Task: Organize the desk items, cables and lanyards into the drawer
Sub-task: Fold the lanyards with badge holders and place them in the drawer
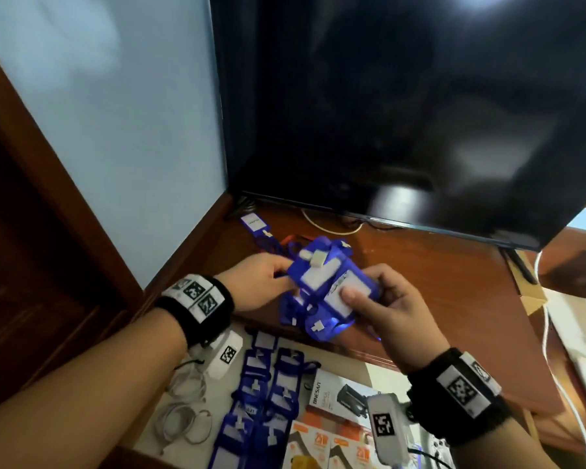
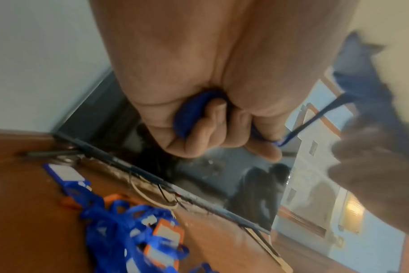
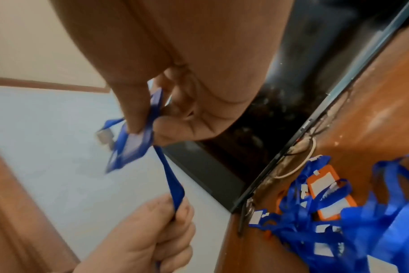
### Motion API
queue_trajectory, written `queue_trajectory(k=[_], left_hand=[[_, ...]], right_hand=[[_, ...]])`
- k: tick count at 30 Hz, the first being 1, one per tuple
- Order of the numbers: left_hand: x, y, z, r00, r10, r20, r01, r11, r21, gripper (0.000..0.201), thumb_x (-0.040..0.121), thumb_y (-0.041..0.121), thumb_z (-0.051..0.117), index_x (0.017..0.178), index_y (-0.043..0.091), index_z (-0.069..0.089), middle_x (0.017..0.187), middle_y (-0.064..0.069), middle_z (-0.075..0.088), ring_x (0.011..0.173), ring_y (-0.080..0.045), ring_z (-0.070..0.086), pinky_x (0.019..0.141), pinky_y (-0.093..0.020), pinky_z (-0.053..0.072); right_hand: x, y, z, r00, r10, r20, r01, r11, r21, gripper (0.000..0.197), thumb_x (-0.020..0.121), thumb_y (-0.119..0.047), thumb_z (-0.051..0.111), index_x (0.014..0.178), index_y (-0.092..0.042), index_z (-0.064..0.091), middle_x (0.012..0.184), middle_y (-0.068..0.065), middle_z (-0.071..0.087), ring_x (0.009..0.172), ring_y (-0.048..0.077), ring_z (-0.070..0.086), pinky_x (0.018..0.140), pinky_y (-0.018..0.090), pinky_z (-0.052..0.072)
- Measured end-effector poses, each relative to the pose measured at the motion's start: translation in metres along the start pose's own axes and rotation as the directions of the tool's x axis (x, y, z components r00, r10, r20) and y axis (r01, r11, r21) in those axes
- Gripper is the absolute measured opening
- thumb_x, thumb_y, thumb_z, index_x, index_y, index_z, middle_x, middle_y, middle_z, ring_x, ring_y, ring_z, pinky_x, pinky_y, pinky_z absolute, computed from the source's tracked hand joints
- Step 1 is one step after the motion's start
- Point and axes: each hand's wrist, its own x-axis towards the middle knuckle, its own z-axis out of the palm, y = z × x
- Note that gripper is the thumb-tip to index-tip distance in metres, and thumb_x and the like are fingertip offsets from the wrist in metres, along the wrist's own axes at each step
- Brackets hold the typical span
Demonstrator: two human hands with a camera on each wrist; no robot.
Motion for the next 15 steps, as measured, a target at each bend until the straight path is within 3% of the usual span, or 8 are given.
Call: queue_trajectory(k=[1,3,5,6,8,11,13,15], left_hand=[[-0.007,-0.004,0.01,1.0,0.001,-0.011,-0.001,1.0,0.007,0.03,0.101,0.043,0.062,0.077,0.027,0.069,0.061,0.014,0.063,0.057,0.004,0.053,0.063,-0.021,0.045],[-0.023,-0.005,0.028,0.998,0.034,-0.059,-0.034,0.999,-0.005,0.036,0.105,0.046,0.053,0.078,0.026,0.067,0.064,0.006,0.059,0.061,-0.006,0.054,0.062,-0.023,0.042],[-0.04,-0.001,0.04,0.996,0.051,-0.073,-0.055,0.997,-0.051,0.031,0.106,0.044,0.052,0.083,0.027,0.066,0.077,0.006,0.065,0.073,-0.009,0.061,0.071,-0.025,0.046],[-0.047,0.001,0.043,0.996,0.056,-0.066,-0.061,0.996,-0.07,0.027,0.106,0.041,0.054,0.086,0.027,0.067,0.081,0.009,0.068,0.079,-0.007,0.063,0.074,-0.024,0.047],[-0.055,0.004,0.043,0.995,0.085,-0.054,-0.088,0.995,-0.041,0.023,0.105,0.041,0.055,0.09,0.028,0.067,0.085,0.008,0.068,0.083,-0.008,0.064,0.076,-0.028,0.05],[-0.058,-0.001,0.031,0.973,0.211,-0.092,-0.196,0.969,0.152,0.023,0.101,0.044,0.061,0.083,0.029,0.063,0.081,0.009,0.057,0.081,-0.007,0.057,0.076,-0.032,0.048],[-0.053,-0.012,0.022,0.983,0.175,-0.054,-0.155,0.952,0.264,0.021,0.097,0.048,0.066,0.081,0.035,0.061,0.081,0.01,0.054,0.08,-0.006,0.053,0.078,-0.034,0.048],[-0.051,-0.026,0.02,0.999,0.043,-0.018,-0.037,0.969,0.245,0.022,0.092,0.051,0.071,0.08,0.033,0.067,0.084,0.006,0.06,0.078,-0.007,0.059,0.08,-0.037,0.051]], right_hand=[[0.004,0.004,-0.001,0.997,-0.008,-0.074,0.009,1.0,0.022,0.016,0.082,-0.012,0.076,0.087,-0.009,0.061,0.073,0.014,0.064,0.055,0.013,0.059,0.048,0.02,0.047],[0.01,0.022,-0.005,0.972,0.023,-0.236,-0.023,1.0,0.003,0.019,0.087,-0.017,0.078,0.081,-0.021,0.059,0.082,0.02,0.068,0.065,0.024,0.065,0.056,0.034,0.056],[0.013,0.046,-0.009,0.927,0.011,-0.375,-0.078,0.983,-0.165,0.026,0.091,-0.022,0.077,0.078,-0.027,0.055,0.084,0.019,0.071,0.069,0.029,0.067,0.064,0.047,0.058],[0.014,0.057,-0.012,0.919,-0.028,-0.394,-0.102,0.947,-0.305,0.027,0.091,-0.024,0.076,0.078,-0.028,0.053,0.079,0.015,0.069,0.067,0.027,0.065,0.064,0.049,0.057],[0.011,0.078,-0.011,0.953,-0.039,-0.302,-0.141,0.822,-0.552,0.027,0.09,-0.025,0.075,0.079,-0.027,0.05,0.069,0.003,0.063,0.062,0.019,0.059,0.061,0.04,0.049],[-0.006,0.103,0.006,0.986,0.166,-0.024,-0.135,0.7,-0.701,0.022,0.086,-0.031,0.076,0.083,-0.023,0.056,0.07,-0.004,0.063,0.062,0.006,0.053,0.065,0.034,0.046],[-0.017,0.106,0.022,0.941,0.299,0.158,-0.111,0.715,-0.69,0.022,0.083,-0.039,0.078,0.088,-0.025,0.062,0.076,-0.008,0.068,0.068,0.005,0.061,0.069,0.032,0.053],[-0.022,0.099,0.033,0.888,0.369,0.274,-0.182,0.829,-0.528,0.019,0.086,-0.026,0.083,0.087,-0.018,0.065,0.072,-0.012,0.069,0.064,0.002,0.061,0.065,0.022,0.05]])
